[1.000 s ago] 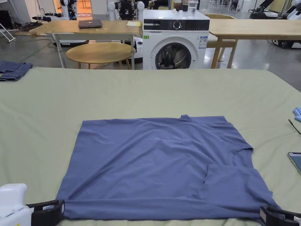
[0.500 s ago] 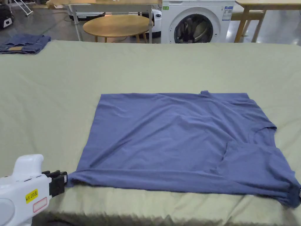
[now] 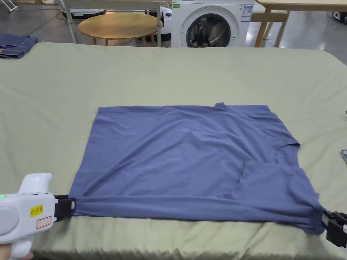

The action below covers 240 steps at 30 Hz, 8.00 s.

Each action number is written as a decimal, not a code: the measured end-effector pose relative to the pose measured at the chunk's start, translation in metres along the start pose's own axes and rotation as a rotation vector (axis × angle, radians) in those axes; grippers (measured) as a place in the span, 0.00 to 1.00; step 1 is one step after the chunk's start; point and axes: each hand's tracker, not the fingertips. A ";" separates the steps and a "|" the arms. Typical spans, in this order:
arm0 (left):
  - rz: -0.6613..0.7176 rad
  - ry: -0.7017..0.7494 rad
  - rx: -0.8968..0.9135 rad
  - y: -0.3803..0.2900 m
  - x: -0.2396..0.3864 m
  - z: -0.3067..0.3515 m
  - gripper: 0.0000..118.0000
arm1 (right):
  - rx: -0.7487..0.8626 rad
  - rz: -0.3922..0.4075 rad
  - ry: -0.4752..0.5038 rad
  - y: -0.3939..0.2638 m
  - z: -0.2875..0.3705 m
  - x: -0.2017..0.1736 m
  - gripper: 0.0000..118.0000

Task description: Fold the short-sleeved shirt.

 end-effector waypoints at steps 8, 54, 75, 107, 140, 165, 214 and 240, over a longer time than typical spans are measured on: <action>-0.032 0.034 0.007 0.001 0.008 0.006 0.06 | -0.053 0.033 0.051 0.014 -0.018 0.004 0.96; 0.024 0.072 0.056 0.124 -0.003 -0.042 0.00 | -0.070 0.024 -0.013 0.134 -0.116 0.011 0.00; -0.045 0.115 -0.044 0.104 0.021 -0.075 0.04 | -0.177 0.039 0.085 0.107 -0.127 0.005 0.79; 0.036 0.093 -0.040 -0.009 -0.019 0.040 0.03 | -0.202 0.061 0.117 0.022 0.000 0.004 0.04; 0.018 0.204 -0.087 0.199 -0.022 -0.143 0.98 | -0.120 0.057 0.034 0.153 -0.151 -0.017 0.00; -0.069 0.139 -0.072 0.193 -0.001 -0.119 0.04 | -0.292 0.179 0.048 0.197 -0.246 -0.028 0.31; -0.017 0.078 0.239 -0.020 -0.027 0.065 0.91 | -0.001 0.065 0.121 0.036 0.025 -0.013 0.99; 0.301 -0.404 -0.134 0.042 -0.122 0.043 0.00 | 0.413 0.127 0.055 0.051 0.064 -0.160 0.00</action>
